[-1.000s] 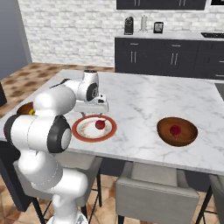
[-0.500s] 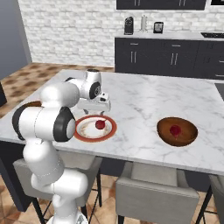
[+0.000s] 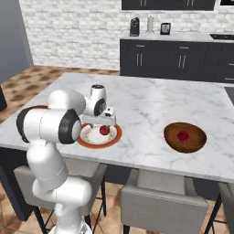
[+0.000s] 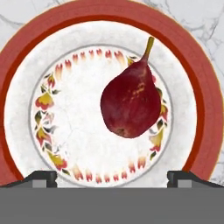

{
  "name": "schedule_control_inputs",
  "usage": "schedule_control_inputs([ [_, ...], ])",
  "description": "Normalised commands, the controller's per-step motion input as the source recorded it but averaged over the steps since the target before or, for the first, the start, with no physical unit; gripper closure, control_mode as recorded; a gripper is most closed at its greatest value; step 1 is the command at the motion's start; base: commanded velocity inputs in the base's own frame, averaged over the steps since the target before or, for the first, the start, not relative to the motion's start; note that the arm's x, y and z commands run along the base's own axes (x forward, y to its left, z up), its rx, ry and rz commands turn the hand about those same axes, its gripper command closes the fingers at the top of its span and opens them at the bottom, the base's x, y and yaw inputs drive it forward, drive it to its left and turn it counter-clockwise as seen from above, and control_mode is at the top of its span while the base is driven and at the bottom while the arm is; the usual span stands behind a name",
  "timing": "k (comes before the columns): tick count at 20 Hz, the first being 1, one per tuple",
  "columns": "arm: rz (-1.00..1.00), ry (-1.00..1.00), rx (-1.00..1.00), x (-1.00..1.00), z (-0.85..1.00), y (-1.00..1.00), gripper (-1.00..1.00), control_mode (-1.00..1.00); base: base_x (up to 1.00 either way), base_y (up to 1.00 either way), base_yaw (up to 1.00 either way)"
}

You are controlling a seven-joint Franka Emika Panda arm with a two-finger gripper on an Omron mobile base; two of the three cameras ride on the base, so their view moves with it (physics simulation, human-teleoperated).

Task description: Take the fruits from the plate on the dining counter and place two fruits in each bowl.

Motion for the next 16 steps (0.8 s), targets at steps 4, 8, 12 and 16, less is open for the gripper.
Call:
schedule_control_inputs([
  [4,-0.07,-0.05,0.00,0.23,0.00,0.00,-1.00,-1.00,0.00,0.00,0.00],
  [8,-0.14,0.00,0.00,0.15,0.00,0.00,-1.00,-1.00,0.00,0.00,0.00],
  [12,-0.21,0.00,0.00,0.36,0.00,0.00,-1.00,-1.00,0.00,0.00,0.00],
  [16,-0.09,0.05,0.00,0.14,0.00,-0.12,-1.00,-1.00,0.00,0.00,0.00],
])
